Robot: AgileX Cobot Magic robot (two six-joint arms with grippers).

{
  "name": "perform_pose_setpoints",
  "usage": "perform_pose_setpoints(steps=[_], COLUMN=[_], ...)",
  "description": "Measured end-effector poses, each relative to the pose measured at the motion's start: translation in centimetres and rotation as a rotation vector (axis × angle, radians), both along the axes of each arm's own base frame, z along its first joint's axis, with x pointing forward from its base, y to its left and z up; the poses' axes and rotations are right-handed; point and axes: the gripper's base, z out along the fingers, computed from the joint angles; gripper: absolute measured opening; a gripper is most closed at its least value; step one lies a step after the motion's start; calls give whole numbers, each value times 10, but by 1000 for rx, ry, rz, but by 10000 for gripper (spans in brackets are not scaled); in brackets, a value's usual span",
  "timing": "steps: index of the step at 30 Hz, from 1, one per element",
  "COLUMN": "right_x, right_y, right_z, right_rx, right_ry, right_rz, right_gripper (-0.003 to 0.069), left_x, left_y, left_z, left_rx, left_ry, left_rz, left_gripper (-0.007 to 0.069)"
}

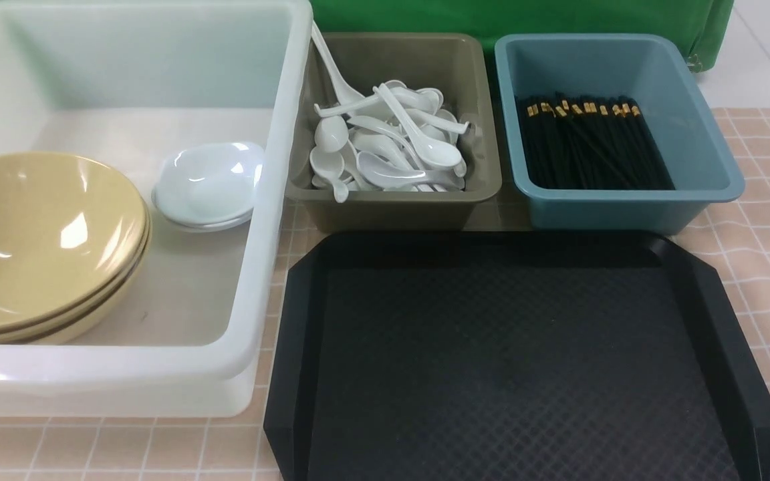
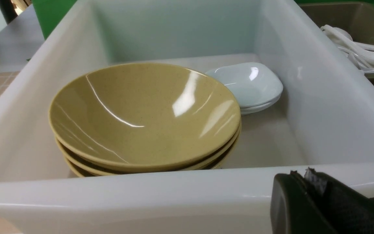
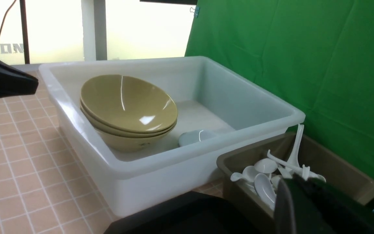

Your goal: On brown table put chopsticks spoon bowls plates into blue grey white boxes.

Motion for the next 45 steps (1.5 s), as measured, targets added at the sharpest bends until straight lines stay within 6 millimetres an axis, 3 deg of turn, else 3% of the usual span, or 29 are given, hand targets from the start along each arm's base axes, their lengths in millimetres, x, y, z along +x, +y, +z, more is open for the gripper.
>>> perform_pose_setpoints(steps=[11, 21, 26, 30, 35, 40, 41, 42, 45], right_x=[0, -2, 2, 9, 7, -7, -7, -10, -13], right_y=[0, -7, -19, -34, -60, -77, -77, -79, -82], right_z=[0, -1, -16, -44, -95, -150, -153, -173, -192], right_rx=[-7, -45, 21, 98, 200, 126, 124, 105, 103], right_ry=[-3, -121, -127, -27, 101, 91, 92, 117, 143], right_rz=[0, -29, -150, -335, -617, -812, -812, -853, -887], right_gripper=[86, 92, 49, 35, 36, 36, 36, 36, 36], left_x=[0, 0, 0, 0, 0, 0, 0, 0, 0], left_y=[0, 0, 0, 0, 0, 0, 0, 0, 0], left_z=[0, 0, 0, 0, 0, 0, 0, 0, 0], left_rx=[-1, -1, -1, -1, -1, -1, -1, -1, -1], left_ry=[-1, -1, -1, -1, -1, -1, -1, -1, -1], left_rz=[0, 0, 0, 0, 0, 0, 0, 0, 0], left_gripper=[5, 5, 5, 5, 5, 5, 5, 5, 5])
